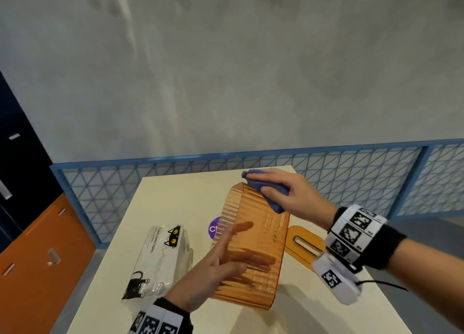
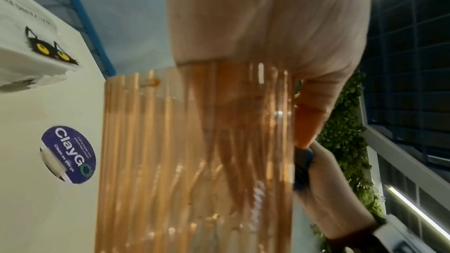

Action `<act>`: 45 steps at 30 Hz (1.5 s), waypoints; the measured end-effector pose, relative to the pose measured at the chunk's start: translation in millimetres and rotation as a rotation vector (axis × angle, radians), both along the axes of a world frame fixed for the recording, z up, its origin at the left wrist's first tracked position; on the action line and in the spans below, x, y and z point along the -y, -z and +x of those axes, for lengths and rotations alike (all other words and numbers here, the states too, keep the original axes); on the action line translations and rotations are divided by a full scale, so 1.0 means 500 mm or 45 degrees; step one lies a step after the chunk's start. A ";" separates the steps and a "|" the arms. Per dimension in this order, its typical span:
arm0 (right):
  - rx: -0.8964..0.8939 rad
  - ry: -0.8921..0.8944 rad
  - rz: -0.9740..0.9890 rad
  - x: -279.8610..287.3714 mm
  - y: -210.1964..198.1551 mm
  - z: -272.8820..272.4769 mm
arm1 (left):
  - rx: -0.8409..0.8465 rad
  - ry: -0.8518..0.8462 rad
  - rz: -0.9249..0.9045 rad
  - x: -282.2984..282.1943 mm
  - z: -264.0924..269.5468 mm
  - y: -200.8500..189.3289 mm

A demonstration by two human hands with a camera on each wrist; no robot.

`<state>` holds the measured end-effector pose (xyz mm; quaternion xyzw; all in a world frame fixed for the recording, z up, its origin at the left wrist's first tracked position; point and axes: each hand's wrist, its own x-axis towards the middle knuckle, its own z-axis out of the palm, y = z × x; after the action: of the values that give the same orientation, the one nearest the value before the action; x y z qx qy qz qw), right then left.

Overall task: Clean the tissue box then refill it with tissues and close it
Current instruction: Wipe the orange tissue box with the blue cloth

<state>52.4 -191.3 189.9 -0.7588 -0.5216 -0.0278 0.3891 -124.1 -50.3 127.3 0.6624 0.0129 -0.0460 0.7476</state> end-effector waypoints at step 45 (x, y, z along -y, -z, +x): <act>-0.487 0.276 -1.064 0.070 0.236 0.068 | 0.291 0.040 1.335 -0.011 0.113 0.089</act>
<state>86.2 -226.4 71.7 -0.8920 -0.3248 0.2843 0.1341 -67.5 -44.8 82.8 0.9479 -0.0574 0.0278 0.3122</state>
